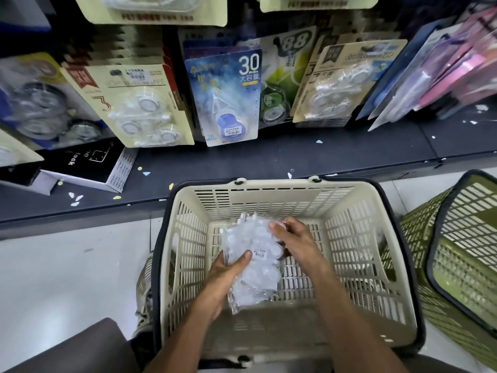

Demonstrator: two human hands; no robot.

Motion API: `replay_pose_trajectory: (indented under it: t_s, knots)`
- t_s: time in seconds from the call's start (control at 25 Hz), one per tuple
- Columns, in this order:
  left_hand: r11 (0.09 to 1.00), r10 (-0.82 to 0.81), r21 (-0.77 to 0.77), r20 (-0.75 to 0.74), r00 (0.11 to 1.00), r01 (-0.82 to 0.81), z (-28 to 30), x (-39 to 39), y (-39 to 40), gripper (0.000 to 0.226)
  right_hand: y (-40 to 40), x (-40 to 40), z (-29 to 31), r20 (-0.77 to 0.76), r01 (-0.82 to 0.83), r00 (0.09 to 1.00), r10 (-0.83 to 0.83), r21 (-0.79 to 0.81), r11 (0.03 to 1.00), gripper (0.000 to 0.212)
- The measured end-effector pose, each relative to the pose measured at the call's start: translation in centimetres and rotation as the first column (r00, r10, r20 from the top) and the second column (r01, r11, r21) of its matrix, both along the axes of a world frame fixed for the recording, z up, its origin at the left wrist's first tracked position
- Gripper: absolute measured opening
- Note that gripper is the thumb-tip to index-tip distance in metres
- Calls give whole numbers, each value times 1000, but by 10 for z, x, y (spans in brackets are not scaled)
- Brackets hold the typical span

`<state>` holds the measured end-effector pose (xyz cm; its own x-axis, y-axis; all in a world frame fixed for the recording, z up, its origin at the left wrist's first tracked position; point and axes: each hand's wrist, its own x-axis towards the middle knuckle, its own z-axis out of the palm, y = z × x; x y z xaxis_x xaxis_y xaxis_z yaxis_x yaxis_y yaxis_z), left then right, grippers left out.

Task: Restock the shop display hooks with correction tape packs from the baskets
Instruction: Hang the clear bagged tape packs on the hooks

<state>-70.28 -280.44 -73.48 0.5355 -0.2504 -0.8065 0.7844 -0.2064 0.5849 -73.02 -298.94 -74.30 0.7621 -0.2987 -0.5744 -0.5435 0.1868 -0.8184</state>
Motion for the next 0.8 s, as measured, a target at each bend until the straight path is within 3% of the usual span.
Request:
replay_pose_trajectory:
  t_s: [0.08,0.12,0.2,0.24,0.32,0.4,0.52,0.64,0.72,0.8]
  knots:
    - [999,40,-6,38,998,-39,5,4,1,85,14,13,3,43,53,998,-52,-21,998,28]
    - [997,77,24,81,994,-79,4,7,0,66,18,19,-2,-13,162,987,-162,3,987,33]
    - [975,10,214,245,969,-64,4,11,-3,62,27,25,-21,-262,382,895,-359,40,923,41]
    - [932,-94,360,333,938,-35,5,12,-3,62,33,24,-33,-375,346,869,-321,-3,938,40]
    - [834,-248,552,387,888,-7,10,8,1,62,51,18,-59,-486,-60,874,-30,-169,984,35]
    - [741,-340,671,359,869,13,10,2,8,68,72,15,-73,-554,-358,820,142,-303,883,50]
    - [701,-338,713,324,884,7,13,1,15,77,95,22,-87,-606,-465,791,85,-504,728,53]
    - [726,-276,688,286,918,3,15,5,17,50,107,28,-95,-598,-503,798,71,-597,625,35]
    - [756,-246,655,294,924,-7,18,8,16,51,107,29,-106,-579,-469,811,86,-554,687,32]
    - [792,-186,609,304,934,-40,15,11,16,69,107,31,-114,-560,-389,825,74,-469,793,29]
